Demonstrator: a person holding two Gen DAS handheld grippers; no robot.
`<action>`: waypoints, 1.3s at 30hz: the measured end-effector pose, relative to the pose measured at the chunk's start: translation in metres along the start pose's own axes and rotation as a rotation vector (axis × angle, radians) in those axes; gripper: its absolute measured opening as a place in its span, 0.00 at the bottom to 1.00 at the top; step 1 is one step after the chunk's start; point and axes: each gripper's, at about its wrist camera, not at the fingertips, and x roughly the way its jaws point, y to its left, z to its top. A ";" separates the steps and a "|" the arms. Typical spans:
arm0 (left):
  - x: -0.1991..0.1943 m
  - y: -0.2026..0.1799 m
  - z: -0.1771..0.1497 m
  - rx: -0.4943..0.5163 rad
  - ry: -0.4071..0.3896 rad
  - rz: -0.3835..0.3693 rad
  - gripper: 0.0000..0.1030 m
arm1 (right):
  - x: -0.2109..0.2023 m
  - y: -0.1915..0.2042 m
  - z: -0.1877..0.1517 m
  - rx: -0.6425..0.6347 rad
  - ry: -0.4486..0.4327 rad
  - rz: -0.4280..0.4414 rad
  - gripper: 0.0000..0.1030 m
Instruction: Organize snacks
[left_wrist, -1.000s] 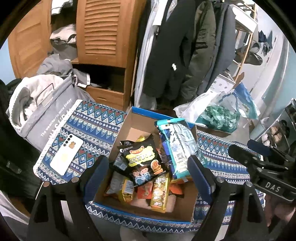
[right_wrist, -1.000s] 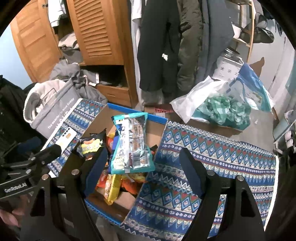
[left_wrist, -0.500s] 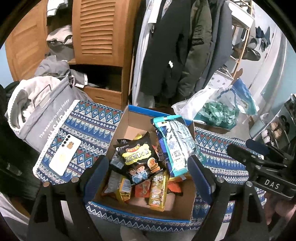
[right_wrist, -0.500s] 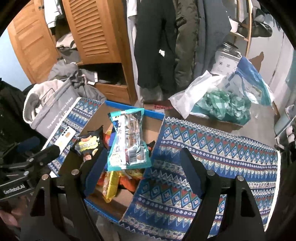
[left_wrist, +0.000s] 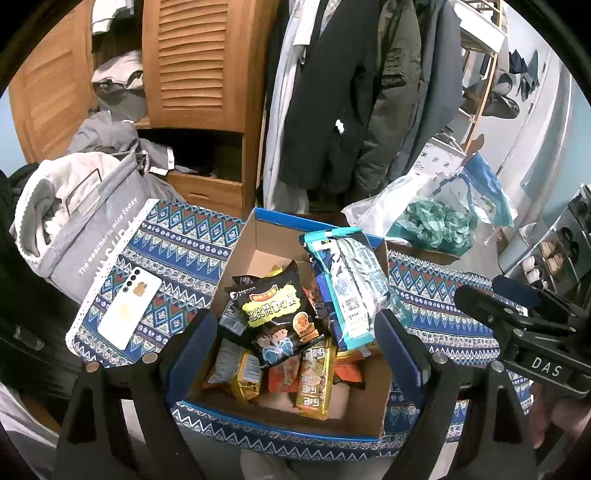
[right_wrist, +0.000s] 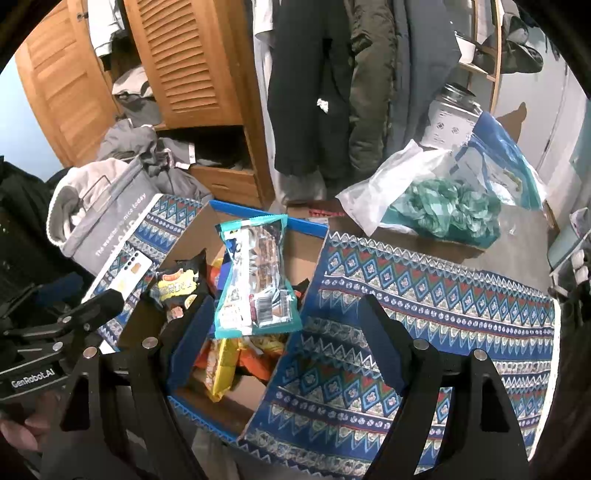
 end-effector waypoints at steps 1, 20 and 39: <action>0.000 0.000 0.000 0.000 0.001 0.000 0.86 | 0.000 0.000 0.000 0.001 0.001 0.001 0.77; 0.001 -0.005 0.002 0.014 0.012 0.014 0.86 | 0.001 -0.002 -0.002 0.006 0.006 0.008 0.77; 0.005 -0.005 0.002 0.032 0.032 0.032 0.86 | 0.003 -0.004 -0.004 0.003 0.012 0.004 0.78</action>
